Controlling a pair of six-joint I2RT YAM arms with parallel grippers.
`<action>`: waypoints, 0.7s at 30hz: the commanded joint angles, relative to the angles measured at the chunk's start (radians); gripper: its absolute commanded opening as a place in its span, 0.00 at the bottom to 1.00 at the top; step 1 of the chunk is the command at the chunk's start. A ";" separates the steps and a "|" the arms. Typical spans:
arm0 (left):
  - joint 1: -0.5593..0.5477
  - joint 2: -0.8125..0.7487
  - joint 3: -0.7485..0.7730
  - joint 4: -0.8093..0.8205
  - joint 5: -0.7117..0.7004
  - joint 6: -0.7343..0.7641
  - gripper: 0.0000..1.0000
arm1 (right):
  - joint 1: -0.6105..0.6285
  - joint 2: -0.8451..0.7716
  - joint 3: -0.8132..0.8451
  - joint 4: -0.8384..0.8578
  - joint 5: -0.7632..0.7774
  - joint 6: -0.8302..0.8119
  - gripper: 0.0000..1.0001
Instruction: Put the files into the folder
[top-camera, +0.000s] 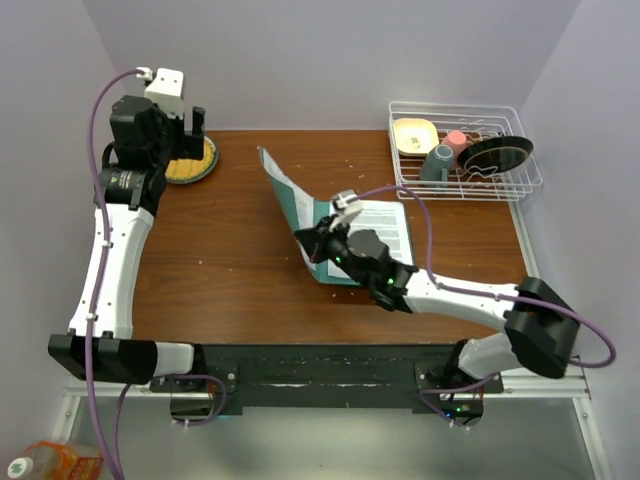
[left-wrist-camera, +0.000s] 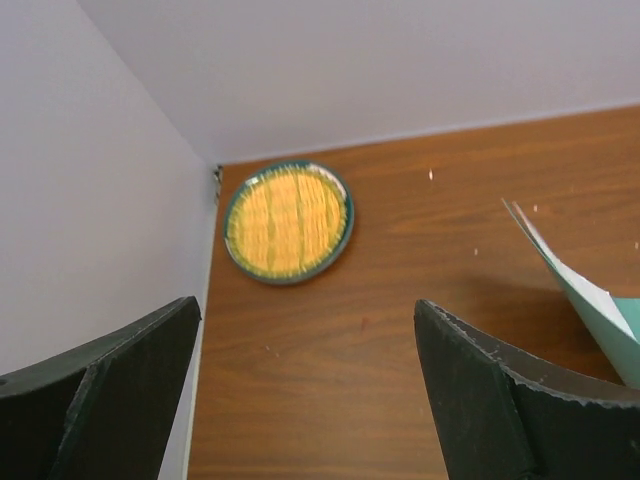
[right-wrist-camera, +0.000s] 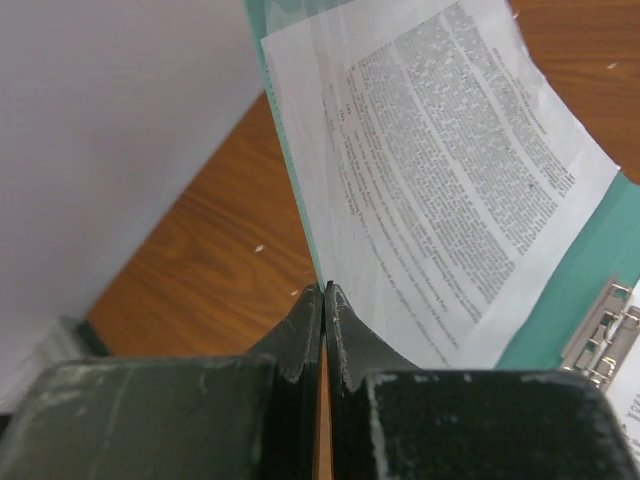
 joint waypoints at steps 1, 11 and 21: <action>0.000 -0.015 -0.050 0.023 0.025 -0.034 0.92 | -0.009 -0.127 -0.179 0.181 -0.155 0.240 0.00; 0.000 -0.027 -0.094 -0.018 0.027 -0.044 0.89 | -0.038 -0.133 -0.157 0.223 -0.328 0.315 0.00; 0.000 0.001 -0.070 -0.038 0.065 -0.057 0.86 | -0.121 -0.674 -0.487 -0.173 0.077 0.683 0.00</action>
